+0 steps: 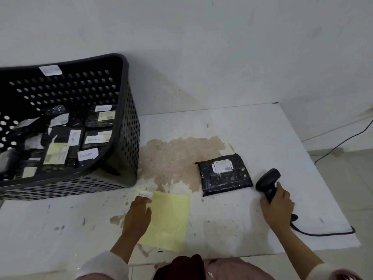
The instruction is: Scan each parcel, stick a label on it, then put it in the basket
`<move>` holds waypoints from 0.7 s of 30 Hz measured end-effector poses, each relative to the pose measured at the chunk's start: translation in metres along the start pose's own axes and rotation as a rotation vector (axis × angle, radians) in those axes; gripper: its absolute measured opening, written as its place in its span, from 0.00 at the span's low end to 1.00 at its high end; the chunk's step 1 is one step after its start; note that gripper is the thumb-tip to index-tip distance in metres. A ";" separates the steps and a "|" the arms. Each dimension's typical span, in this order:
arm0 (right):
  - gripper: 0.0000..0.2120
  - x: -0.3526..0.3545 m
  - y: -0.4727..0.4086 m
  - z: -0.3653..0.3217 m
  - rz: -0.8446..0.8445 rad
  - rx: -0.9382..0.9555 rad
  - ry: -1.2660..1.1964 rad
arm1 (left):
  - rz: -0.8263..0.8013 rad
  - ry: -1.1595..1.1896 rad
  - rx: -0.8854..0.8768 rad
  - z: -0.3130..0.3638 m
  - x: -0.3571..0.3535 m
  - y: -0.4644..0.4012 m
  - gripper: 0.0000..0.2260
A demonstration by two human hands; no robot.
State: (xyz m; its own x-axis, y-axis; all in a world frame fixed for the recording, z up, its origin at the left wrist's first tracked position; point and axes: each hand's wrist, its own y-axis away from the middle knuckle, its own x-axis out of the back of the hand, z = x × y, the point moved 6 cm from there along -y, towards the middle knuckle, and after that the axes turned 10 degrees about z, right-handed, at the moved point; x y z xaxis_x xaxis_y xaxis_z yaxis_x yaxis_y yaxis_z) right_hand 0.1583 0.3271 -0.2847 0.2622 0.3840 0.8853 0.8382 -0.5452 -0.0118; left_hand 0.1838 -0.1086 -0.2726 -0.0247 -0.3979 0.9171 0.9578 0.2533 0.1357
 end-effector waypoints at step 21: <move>0.21 -0.019 0.117 -0.124 0.168 0.162 -0.279 | -0.147 -0.095 -0.303 -0.032 0.006 -0.026 0.22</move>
State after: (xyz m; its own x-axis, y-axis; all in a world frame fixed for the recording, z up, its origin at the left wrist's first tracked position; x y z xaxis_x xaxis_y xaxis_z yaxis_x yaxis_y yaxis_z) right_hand 0.1923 0.1633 -0.2458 0.5041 0.5003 0.7040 0.8315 -0.5013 -0.2392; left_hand 0.1681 -0.1454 -0.2827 -0.1816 -0.3236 0.9286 0.9832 -0.0794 0.1646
